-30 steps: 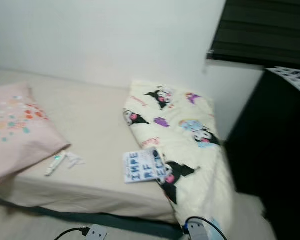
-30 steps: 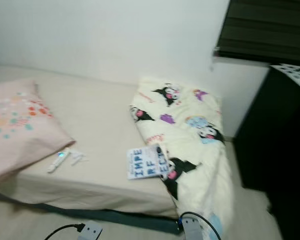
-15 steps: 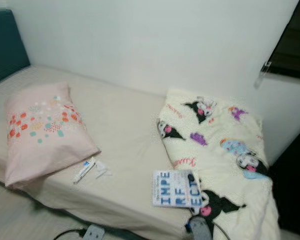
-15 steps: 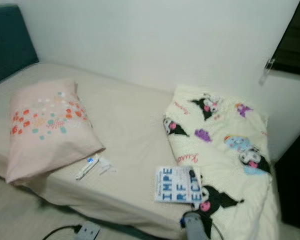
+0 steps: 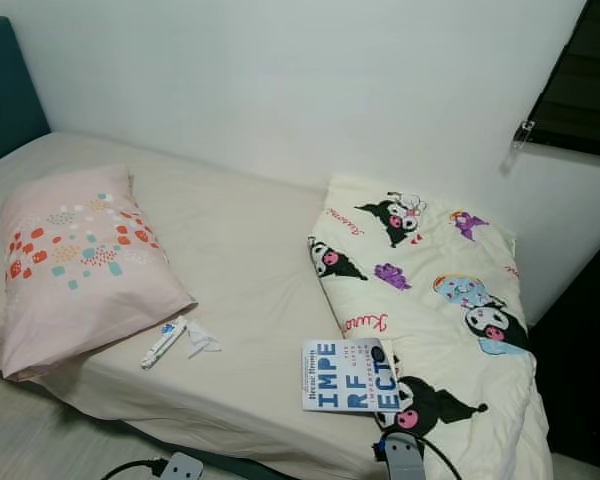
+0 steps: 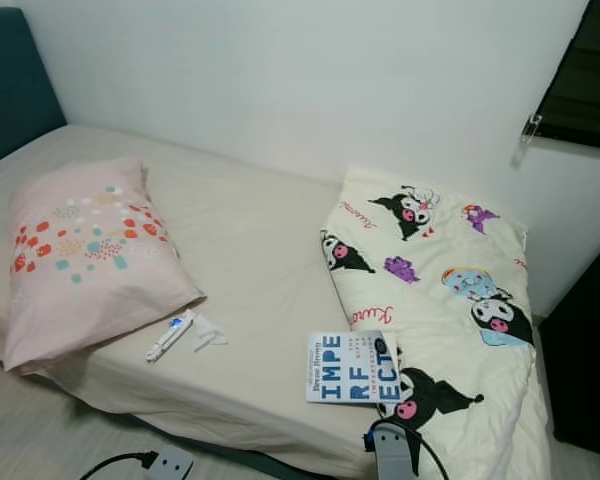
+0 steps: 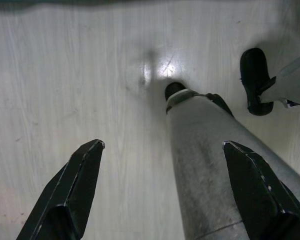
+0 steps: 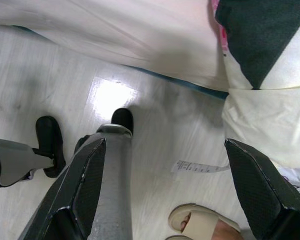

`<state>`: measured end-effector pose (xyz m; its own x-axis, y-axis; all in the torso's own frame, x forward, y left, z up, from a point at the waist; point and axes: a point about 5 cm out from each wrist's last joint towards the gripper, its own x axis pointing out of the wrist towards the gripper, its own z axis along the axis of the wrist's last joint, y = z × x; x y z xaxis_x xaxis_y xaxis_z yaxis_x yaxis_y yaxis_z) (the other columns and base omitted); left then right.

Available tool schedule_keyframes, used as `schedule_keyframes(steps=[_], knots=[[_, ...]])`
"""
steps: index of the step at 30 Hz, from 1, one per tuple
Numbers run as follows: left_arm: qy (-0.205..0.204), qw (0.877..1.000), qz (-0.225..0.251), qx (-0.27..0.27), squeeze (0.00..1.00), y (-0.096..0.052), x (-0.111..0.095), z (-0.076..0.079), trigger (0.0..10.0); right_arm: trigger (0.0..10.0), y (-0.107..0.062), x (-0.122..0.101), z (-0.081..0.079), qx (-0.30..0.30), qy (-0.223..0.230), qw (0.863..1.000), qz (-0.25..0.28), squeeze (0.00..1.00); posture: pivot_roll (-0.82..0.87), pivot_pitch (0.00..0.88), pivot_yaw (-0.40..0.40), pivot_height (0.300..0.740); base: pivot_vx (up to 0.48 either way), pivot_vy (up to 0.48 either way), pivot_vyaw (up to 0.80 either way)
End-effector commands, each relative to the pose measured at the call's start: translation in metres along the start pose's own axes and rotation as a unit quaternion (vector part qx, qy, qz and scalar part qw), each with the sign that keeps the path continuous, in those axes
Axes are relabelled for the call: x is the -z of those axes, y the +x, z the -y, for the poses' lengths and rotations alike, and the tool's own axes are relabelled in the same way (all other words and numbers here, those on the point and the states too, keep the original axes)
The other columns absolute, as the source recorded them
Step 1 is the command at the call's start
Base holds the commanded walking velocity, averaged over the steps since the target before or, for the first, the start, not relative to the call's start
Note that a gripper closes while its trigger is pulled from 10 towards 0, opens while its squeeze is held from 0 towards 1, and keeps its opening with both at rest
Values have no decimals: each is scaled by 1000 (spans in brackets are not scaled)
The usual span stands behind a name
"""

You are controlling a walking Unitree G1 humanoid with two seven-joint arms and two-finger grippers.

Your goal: Clean up the room

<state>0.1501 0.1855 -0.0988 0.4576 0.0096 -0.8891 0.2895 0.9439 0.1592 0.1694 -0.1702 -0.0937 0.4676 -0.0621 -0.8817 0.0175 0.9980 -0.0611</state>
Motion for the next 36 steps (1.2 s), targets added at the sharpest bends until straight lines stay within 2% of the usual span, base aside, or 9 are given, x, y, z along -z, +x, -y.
schedule_keyframes(steps=[1,8,22,24,26,28,34,35,36], knots=[[1,1000,-5,3,0,-1,4,2,10000,10000,0,2,0,-1,9,1000,-2,0,-2,0,-81,740,480,0,0],[-6,1000,-6,-7,0,-1,5,2,10000,10000,0,2,0,-4,11,1000,-5,0,-2,0,-82,740,180,0,-646],[-11,1000,-6,-22,0,0,3,1,10000,10000,0,3,-2,-4,20,1000,1,0,-2,0,-76,740,0,0,0],[-46,998,3,-46,0,0,-2,-6,10000,10000,0,2,-3,-7,30,999,10,0,-6,0,-72,740,0,0,0],[-127,986,39,-98,0,-2,-15,-32,10000,10000,-1,0,-5,-22,61,997,31,0,-1,0,-77,740,0,0,0],[-172,972,90,-128,0,-5,-35,-58,10000,10000,-1,-3,-7,-39,82,995,51,0,-2,0,-77,740,0,0,0],[-209,949,186,-144,0,-14,-80,-90,10000,10000,-2,-9,-9,-66,77,992,78,0,-5,0,-76,740,0,0,0],[-208,945,206,-142,0,-16,-92,-93,10000,10000,-2,-42,3,-74,76,987,117,0,-5,0,-73,735,0,0,0],[-208,945,206,-142,0,-16,-92,-93,10000,10000,-2,-42,3,-74,76,987,117,0,-5,0,-73,735,0,0,0]])
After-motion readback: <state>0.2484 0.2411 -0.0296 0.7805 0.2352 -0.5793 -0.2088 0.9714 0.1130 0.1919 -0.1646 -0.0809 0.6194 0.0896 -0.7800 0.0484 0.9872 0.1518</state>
